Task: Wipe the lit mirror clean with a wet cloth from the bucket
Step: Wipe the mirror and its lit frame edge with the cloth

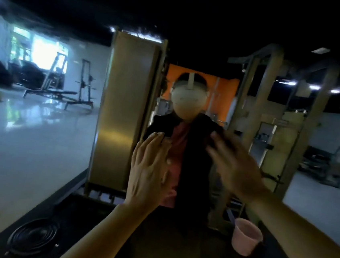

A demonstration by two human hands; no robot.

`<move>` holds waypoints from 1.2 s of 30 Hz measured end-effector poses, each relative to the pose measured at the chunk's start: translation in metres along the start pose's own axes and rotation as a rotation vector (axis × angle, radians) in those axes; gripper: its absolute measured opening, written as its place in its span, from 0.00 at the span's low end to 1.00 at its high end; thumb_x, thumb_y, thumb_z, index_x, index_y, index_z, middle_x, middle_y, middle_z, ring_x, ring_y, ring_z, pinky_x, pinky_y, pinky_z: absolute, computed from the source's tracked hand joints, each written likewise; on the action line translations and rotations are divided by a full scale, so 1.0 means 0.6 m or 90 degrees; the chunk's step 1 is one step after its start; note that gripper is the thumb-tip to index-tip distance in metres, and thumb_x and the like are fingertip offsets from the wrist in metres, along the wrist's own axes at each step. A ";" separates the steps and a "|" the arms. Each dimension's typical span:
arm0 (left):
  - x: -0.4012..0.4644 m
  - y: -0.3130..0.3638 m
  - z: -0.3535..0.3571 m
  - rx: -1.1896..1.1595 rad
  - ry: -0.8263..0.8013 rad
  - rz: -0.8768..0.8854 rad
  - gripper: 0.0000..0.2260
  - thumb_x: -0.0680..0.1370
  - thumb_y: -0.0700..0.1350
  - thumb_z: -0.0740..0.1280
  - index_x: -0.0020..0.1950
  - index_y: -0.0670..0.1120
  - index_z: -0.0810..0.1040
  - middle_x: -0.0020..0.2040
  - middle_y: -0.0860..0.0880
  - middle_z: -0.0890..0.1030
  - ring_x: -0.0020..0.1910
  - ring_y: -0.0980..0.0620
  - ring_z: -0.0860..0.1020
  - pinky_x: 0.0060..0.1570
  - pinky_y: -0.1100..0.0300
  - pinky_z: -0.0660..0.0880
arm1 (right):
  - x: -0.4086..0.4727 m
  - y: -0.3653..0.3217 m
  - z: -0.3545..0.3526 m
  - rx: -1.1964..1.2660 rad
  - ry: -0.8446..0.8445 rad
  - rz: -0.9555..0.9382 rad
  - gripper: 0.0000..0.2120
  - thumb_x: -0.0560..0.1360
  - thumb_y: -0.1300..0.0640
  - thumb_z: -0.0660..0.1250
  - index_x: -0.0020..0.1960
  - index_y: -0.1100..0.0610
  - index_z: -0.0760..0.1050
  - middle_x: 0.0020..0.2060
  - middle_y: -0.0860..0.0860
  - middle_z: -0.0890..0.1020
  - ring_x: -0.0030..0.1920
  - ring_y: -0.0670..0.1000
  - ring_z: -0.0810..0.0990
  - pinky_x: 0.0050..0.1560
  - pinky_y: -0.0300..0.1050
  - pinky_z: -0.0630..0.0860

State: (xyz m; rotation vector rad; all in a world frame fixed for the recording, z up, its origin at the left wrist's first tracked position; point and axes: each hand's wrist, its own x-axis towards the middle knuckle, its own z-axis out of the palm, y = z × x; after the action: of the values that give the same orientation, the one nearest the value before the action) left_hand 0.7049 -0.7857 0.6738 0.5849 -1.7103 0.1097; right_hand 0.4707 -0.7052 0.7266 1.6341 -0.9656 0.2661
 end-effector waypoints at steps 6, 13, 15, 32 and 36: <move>0.004 0.104 0.057 -0.028 -0.065 0.041 0.37 0.69 0.45 0.77 0.75 0.45 0.66 0.76 0.47 0.63 0.77 0.44 0.58 0.71 0.37 0.61 | -0.076 0.006 -0.004 0.011 -0.021 0.119 0.19 0.85 0.60 0.52 0.76 0.57 0.62 0.74 0.57 0.64 0.75 0.62 0.61 0.68 0.62 0.71; 0.003 0.169 0.093 0.006 -0.065 0.062 0.36 0.66 0.42 0.77 0.73 0.44 0.69 0.73 0.44 0.68 0.74 0.42 0.62 0.70 0.34 0.61 | -0.212 0.128 -0.056 -0.046 -0.149 -0.077 0.27 0.77 0.60 0.64 0.74 0.53 0.64 0.75 0.54 0.64 0.75 0.60 0.62 0.66 0.63 0.73; 0.015 0.202 0.117 0.029 -0.053 0.071 0.36 0.66 0.42 0.77 0.73 0.43 0.70 0.72 0.43 0.69 0.73 0.42 0.62 0.70 0.33 0.60 | -0.145 0.236 -0.087 -0.078 -0.066 -0.001 0.27 0.77 0.63 0.68 0.74 0.57 0.66 0.76 0.58 0.62 0.77 0.63 0.60 0.68 0.64 0.71; 0.137 0.385 0.208 0.127 -0.006 0.044 0.38 0.67 0.51 0.78 0.74 0.49 0.67 0.73 0.47 0.67 0.71 0.42 0.65 0.72 0.31 0.51 | -0.230 0.386 -0.170 -0.003 0.184 0.610 0.24 0.82 0.58 0.50 0.78 0.58 0.59 0.79 0.58 0.57 0.78 0.64 0.52 0.74 0.62 0.63; 0.153 0.340 0.164 0.153 0.027 0.020 0.37 0.64 0.51 0.80 0.69 0.51 0.67 0.69 0.47 0.70 0.67 0.41 0.69 0.69 0.28 0.54 | -0.110 0.351 -0.154 0.010 0.203 0.561 0.25 0.82 0.62 0.54 0.78 0.61 0.59 0.78 0.60 0.57 0.78 0.65 0.52 0.75 0.60 0.61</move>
State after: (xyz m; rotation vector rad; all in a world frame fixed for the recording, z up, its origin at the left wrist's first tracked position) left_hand 0.5181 -0.6760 0.7869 0.7269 -1.6769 0.3513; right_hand 0.3095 -0.5929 0.8627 1.0396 -1.3776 1.0914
